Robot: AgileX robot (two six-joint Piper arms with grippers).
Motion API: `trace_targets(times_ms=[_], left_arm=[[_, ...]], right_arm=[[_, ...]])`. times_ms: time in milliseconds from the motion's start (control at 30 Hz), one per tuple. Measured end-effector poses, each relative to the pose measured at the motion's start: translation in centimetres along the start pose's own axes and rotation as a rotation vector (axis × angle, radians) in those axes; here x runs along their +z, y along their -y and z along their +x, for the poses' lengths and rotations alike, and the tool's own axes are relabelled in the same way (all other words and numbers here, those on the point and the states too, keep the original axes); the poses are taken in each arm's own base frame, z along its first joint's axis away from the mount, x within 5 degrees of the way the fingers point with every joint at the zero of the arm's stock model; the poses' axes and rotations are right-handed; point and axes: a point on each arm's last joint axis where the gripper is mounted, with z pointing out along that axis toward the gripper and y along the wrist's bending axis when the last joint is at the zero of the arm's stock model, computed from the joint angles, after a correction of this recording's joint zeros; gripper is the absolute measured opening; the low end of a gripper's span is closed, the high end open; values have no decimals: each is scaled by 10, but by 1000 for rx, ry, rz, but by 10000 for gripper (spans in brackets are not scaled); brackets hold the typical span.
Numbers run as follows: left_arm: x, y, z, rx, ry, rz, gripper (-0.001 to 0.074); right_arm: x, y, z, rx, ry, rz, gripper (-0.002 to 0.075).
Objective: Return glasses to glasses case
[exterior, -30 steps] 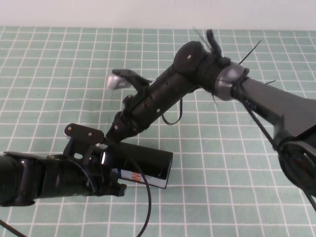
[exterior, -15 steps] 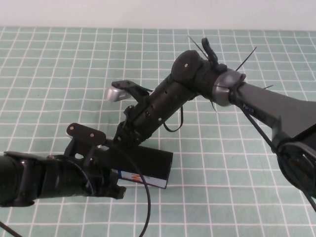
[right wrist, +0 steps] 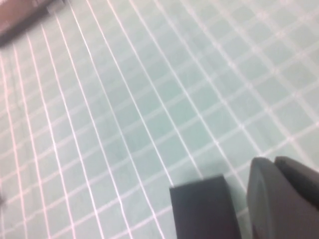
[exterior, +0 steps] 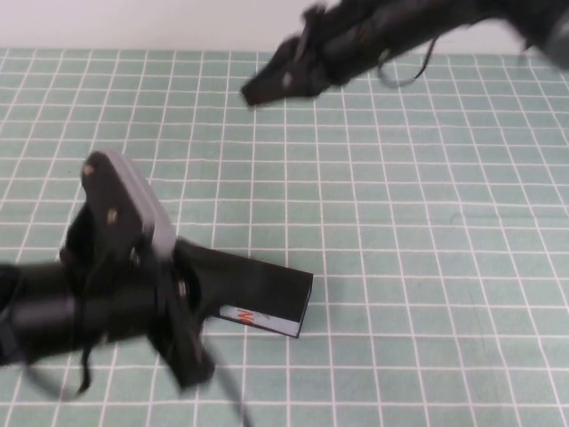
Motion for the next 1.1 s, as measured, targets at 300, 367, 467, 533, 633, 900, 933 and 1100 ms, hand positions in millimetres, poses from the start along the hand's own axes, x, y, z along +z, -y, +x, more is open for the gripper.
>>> trace_targets(times_ms=[300, 367, 467, 533, 633, 900, 933, 1100], left_arm=[[-13, 27, 34, 62, -399, 304, -2], [-16, 20, 39, 61, -497, 261, -2], [-24, 3, 32, 58, -565, 149, -2], [-33, -12, 17, 32, -556, 61, -2], [-54, -31, -13, -9, -485, -65, -2], [-130, -21, -85, -40, -98, -315, -2], [-136, -14, -88, -42, -60, -324, -2], [-151, 22, -87, -21, 31, -313, -2]], right_arm=[[-82, -94, -39, -187, 141, 26, -11], [-95, -114, -38, -216, 146, 29, -11], [-105, -132, -24, -218, 108, 45, -11], [-110, -139, -8, -216, 70, 60, -11], [-116, -148, 19, -205, 4, 110, -11], [-149, -167, 96, -115, -65, 468, -11], [-152, -170, 107, -100, -46, 508, -11], [-166, -189, 156, -54, 121, 632, -11]])
